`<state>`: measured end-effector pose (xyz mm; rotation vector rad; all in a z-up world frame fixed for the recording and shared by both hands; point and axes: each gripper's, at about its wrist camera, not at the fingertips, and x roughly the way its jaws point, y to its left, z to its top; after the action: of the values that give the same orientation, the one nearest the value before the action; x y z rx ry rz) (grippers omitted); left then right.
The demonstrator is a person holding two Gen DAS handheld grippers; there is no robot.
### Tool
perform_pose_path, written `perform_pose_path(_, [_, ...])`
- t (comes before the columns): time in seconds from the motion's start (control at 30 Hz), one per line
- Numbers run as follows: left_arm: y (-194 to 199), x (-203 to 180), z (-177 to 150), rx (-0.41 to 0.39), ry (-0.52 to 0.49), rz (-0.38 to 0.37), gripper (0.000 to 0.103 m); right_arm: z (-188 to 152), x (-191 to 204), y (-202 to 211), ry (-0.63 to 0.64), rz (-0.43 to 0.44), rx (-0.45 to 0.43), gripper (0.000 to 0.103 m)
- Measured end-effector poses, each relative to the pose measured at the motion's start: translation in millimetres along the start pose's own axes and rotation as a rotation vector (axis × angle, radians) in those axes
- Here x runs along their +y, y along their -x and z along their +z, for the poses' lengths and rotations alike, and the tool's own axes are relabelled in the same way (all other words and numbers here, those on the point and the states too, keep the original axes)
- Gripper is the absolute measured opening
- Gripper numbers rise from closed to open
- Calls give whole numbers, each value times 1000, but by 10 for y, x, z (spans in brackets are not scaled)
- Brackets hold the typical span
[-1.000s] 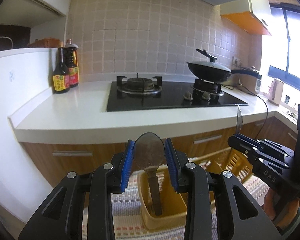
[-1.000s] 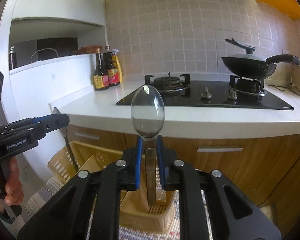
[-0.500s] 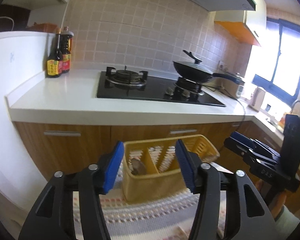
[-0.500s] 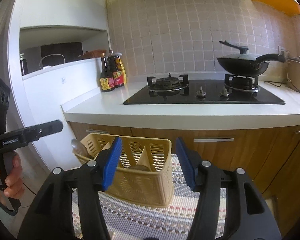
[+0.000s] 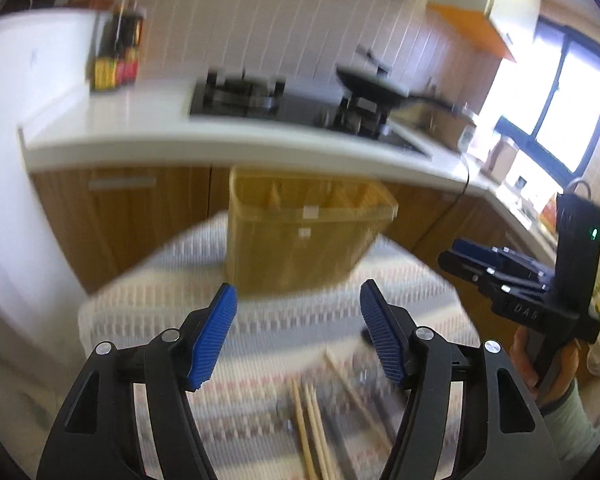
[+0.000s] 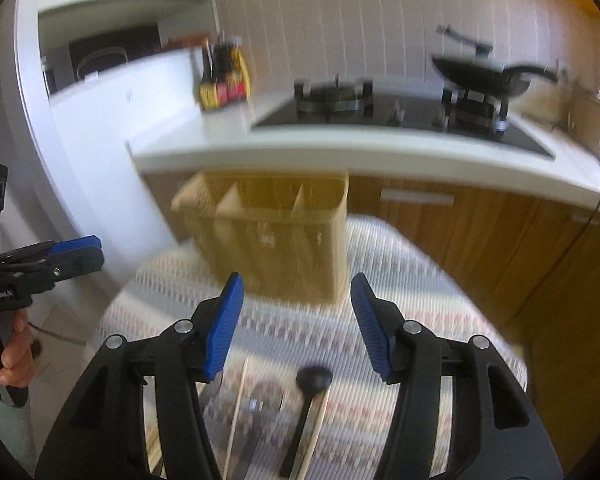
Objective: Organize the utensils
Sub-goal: 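Grasp a wooden chopstick with the left tool while the right tool grasps a clear spoon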
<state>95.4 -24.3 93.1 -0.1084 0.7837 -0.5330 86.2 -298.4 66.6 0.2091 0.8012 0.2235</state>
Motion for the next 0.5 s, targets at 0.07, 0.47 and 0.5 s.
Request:
perform_pose_path(0.07, [-83,47,-137,69,18,-13,61,-95,11,-69,-13,17,80,52])
perform_pose_path(0.47, [-632,226,-920,417,99,-114,40,-680,37,-654,-156,151,491,33])
perform_pose_path(0.5, [-664,241,-958,429,110,-122,37,-743,53,-700,-159,150,523,31])
